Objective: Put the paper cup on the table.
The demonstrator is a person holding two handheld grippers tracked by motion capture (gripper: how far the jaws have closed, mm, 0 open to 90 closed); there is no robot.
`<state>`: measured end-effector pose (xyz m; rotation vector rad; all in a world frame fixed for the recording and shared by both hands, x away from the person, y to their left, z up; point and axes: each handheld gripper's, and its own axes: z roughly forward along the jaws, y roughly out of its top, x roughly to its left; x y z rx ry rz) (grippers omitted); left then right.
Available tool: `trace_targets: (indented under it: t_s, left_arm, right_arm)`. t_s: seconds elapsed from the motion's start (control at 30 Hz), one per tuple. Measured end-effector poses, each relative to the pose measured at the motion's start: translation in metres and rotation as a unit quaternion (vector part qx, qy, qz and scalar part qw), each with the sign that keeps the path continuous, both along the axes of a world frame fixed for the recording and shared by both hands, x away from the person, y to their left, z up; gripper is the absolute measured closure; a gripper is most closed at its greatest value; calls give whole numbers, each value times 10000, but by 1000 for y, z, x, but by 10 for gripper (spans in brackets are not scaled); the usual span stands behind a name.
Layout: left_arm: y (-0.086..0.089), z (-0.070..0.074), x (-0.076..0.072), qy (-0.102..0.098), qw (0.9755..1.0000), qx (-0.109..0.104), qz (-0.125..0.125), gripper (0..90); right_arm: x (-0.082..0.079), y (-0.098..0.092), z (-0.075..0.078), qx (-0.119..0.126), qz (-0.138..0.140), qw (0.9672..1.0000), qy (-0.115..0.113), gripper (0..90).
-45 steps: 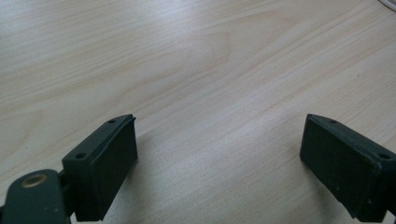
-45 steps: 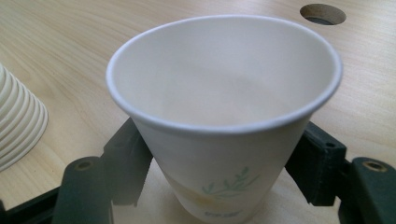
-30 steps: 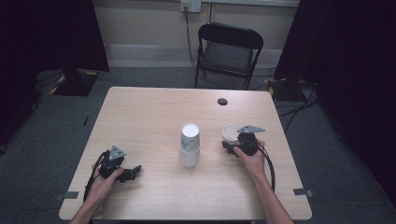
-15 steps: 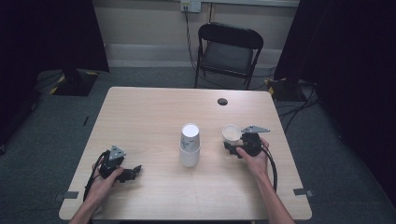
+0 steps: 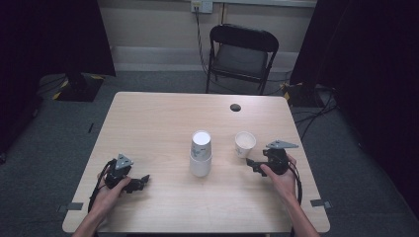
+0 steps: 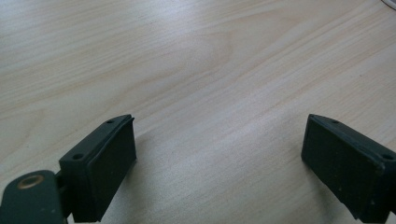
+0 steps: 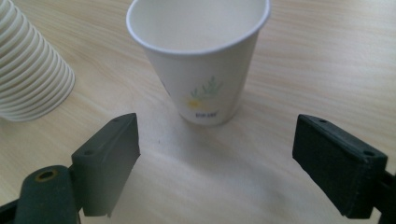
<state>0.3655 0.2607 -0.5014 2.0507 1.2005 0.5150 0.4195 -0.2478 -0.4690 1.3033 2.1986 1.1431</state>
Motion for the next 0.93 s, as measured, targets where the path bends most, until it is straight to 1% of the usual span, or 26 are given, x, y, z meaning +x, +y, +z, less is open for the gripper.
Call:
trace_targets:
  t_s: [0.07,0.13,0.17,0.2,0.27,0.37,0.43,0.53,0.57,0.6,0.63,0.67,0.7,0.73,0.93]
  left_arm:
    - [0,0,0,0,10000,3,-2,96]
    - [0,0,0,-1,10000,2,-3,96]
    - [0,0,0,0,10000,1,-2,96]
    - [0,0,0,-1,10000,3,-1,96]
    - [0,0,0,0,10000,11,-5,96]
    - [0,0,-1,2,10000,1,37,96]
    - [-1,0,-1,1,10000,3,65,96]
    - [-1,0,-2,0,10000,9,82,96]
    - [-1,0,-2,1,10000,5,96,96]
    - [-1,0,-2,-3,10000,13,93,96]
    - [-1,0,-2,0,10000,17,93,96]
    - [-1,0,-3,-7,9999,-7,125,96]
    - [-2,0,-3,-13,9999,-24,159,96]
    - [-1,0,-3,2,9999,9,142,96]
    - [-1,0,-3,5,9999,6,144,96]
  right_arm:
    - [-8,-5,1,-1,-1,10000,56,141]
    - [-19,-12,0,185,-51,9998,68,140]
    - [-25,-14,-1,134,-81,9998,134,142]
    - [-29,-16,-2,35,-131,9998,153,142]
    - [-37,-21,-3,12,-155,9997,171,142]
    - [-48,-33,-9,-50,-228,9993,290,142]
    - [-54,-43,-13,-172,-278,9989,338,142]
    - [-59,-52,-19,-311,-513,9975,369,139]
    - [-60,-53,-22,-434,-617,9963,405,130]
    - [-62,-52,-25,-638,-638,9954,325,129]
    - [-63,-51,-26,-723,-641,9949,285,124]
    - [-64,-50,-27,-748,-684,9945,249,117]
    - [-64,-49,-28,-726,-721,9946,190,102]
    - [-64,-49,-30,-700,-711,9949,113,97]
    - [-64,-48,-30,-700,-750,9947,101,95]
